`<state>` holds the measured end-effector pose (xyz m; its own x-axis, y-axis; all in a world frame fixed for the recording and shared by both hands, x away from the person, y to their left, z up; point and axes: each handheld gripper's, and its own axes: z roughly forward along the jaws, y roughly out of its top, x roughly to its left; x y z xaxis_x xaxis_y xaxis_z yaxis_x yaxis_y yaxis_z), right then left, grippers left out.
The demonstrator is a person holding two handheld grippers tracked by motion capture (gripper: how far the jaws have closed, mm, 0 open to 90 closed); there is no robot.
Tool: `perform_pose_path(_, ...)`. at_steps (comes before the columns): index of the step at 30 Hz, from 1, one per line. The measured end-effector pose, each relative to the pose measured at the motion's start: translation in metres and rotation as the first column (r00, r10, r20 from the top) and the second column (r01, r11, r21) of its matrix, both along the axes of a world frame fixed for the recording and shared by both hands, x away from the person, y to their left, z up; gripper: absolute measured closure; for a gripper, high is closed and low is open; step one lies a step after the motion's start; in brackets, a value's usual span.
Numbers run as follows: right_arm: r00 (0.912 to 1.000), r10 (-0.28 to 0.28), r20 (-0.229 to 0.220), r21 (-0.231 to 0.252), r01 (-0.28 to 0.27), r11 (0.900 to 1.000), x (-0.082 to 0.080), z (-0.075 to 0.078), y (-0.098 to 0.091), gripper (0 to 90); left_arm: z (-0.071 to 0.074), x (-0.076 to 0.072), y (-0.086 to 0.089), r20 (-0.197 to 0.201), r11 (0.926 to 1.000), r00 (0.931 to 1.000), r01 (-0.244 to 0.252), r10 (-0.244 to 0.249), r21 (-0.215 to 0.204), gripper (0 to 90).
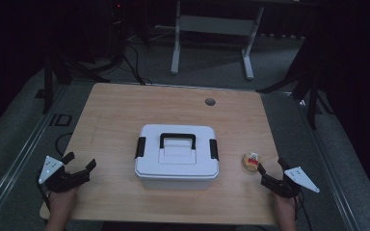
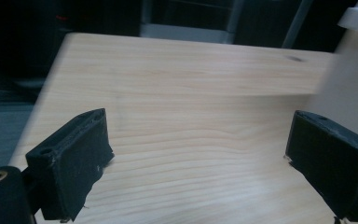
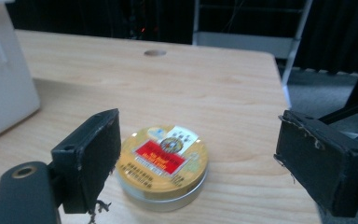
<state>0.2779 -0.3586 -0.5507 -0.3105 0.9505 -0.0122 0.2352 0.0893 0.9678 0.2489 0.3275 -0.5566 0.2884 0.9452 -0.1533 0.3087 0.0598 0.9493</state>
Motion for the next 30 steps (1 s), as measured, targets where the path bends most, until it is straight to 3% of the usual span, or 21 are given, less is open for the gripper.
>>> perform_pose_path(1, 1.0000, 0.000, 0.000, 0.000, 0.000, 1.0000, 0.000, 0.000, 0.000, 13.5, 0.000, 0.000, 0.002, -0.001, 0.9999, 1.0000, -0.006, 0.006, 0.012, 5.7)
perform_pose_path(3, 0.9999, 0.014, -0.008, 0.006, -0.014, 0.9999, 0.000, 0.000, 0.001, 13.3, 0.000, 0.003, 0.010, -0.037, 0.9987, 0.9985, 0.040, -0.041, -0.030, 5.8)
perform_pose_path(5, 0.9999, 0.014, -0.009, 0.011, -0.014, 0.9998, 0.000, 0.000, 0.001, 13.2, -0.002, 0.006, 0.018, -0.075, 0.9945, 0.9917, 0.104, -0.105, -0.014, 5.8)
perform_pose_path(7, 0.9998, 0.017, -0.007, 0.024, -0.016, 0.9996, 0.000, 0.000, 0.000, 13.2, -0.002, 0.006, 0.021, -0.092, 0.9935, 0.9893, 0.114, -0.113, 0.005, 5.8)
perform_pose_path(8, 0.9998, 0.015, -0.009, 0.030, -0.014, 0.9994, 0.000, 0.000, -0.001, 13.1, -0.003, 0.008, 0.026, -0.133, 0.9872, 0.9783, 0.160, -0.159, -0.003, 5.8)
perform_pose_path(10, 0.9999, 0.008, -0.013, 0.048, -0.007, 0.9988, 0.000, 0.000, -0.002, 12.9, -0.002, 0.010, 0.028, -0.173, 0.9829, 0.9692, 0.182, -0.175, 0.026, 5.8)
perform_pose_path(11, 0.9999, 0.002, -0.015, 0.046, -0.002, 0.9990, 0.000, -0.001, -0.002, 12.9, -0.001, 0.012, 0.028, -0.188, 0.9865, 0.9702, 0.161, -0.152, 0.030, 5.7)
perform_pose_path(16, 0.9997, 0.005, -0.024, 0.033, -0.004, 0.9994, 0.001, -0.001, 0.000, 12.9, 0.008, 0.024, 0.025, -0.270, 0.9760, 0.9438, 0.212, -0.191, 0.050, 5.7)
perform_pose_path(17, 0.9997, 0.005, -0.024, 0.033, -0.004, 0.9994, 0.001, -0.001, 0.000, 12.9, 0.008, 0.024, 0.025, -0.270, 0.9760, 0.9438, 0.212, -0.191, 0.050, 5.7)
perform_pose_path(19, 0.9996, 0.007, -0.026, 0.027, -0.007, 0.9996, 0.001, -0.001, 0.000, 12.9, 0.015, 0.032, 0.023, -0.315, 0.9639, 0.9224, 0.257, -0.223, 0.069, 5.7)
perform_pose_path(20, 0.9996, 0.012, -0.027, 0.030, -0.011, 0.9995, 0.001, -0.001, 0.000, 12.9, 0.021, 0.038, 0.020, -0.351, 0.9454, 0.9009, 0.309, -0.256, 0.104, 5.8)
perform_pose_path(21, 0.9996, 0.012, -0.027, 0.030, -0.011, 0.9995, 0.001, -0.001, 0.000, 12.9, 0.021, 0.038, 0.020, -0.351, 0.9454, 0.9009, 0.309, -0.256, 0.104, 5.7)
perform_pose_path(22, 0.9995, 0.014, -0.028, 0.029, -0.013, 0.9995, 0.001, -0.001, 0.000, 12.9, 0.026, 0.043, 0.016, -0.393, 0.9187, 0.8739, 0.366, -0.285, 0.147, 5.7)
perform_pose_path(23, 0.9995, 0.016, -0.028, 0.028, -0.015, 0.9995, 0.001, -0.002, 0.000, 12.9, 0.028, 0.045, 0.015, -0.413, 0.9058, 0.8605, 0.392, -0.298, 0.162, 5.7)
perform_pose_path(24, 0.9993, 0.020, -0.031, 0.029, -0.019, 0.9994, 0.001, -0.002, 0.000, 12.9, 0.029, 0.047, 0.014, -0.426, 0.8986, 0.8533, 0.403, -0.301, 0.173, 5.7)
perform_pose_path(25, 0.9993, 0.021, -0.032, 0.028, -0.020, 0.9994, 0.001, -0.002, 0.001, 12.9, 0.029, 0.047, 0.014, -0.426, 0.8986, 0.8533, 0.403, -0.301, 0.173, 5.7)
perform_pose_path(26, 0.9992, 0.024, -0.032, 0.026, -0.024, 0.9994, 0.002, -0.002, 0.001, 12.9, 0.031, 0.051, 0.013, -0.465, 0.8756, 0.8248, 0.446, -0.322, 0.186, 5.7)
perform_pose_path(27, 0.9992, 0.024, -0.032, 0.026, -0.024, 0.9994, 0.002, -0.002, 0.001, 12.9, 0.031, 0.051, 0.013, -0.465, 0.8756, 0.8248, 0.446, -0.322, 0.186, 5.7)
perform_pose_path(28, 0.9990, 0.030, -0.033, 0.025, -0.029, 0.9993, 0.002, -0.002, 0.001, 12.9, 0.033, 0.054, 0.012, -0.499, 0.8558, 0.8003, 0.478, -0.333, 0.197, 5.7)
perform_pose_path(29, 0.9990, 0.031, -0.032, 0.024, -0.030, 0.9993, 0.002, -0.002, 0.001, 12.9, 0.033, 0.054, 0.012, -0.499, 0.8558, 0.8003, 0.478, -0.333, 0.197, 5.7)
perform_pose_path(30, 0.9988, 0.035, -0.035, 0.027, -0.034, 0.9991, 0.002, -0.002, 0.001, 13.0, 0.034, 0.057, 0.011, -0.528, 0.8326, 0.7800, 0.508, -0.335, 0.221, 5.8)
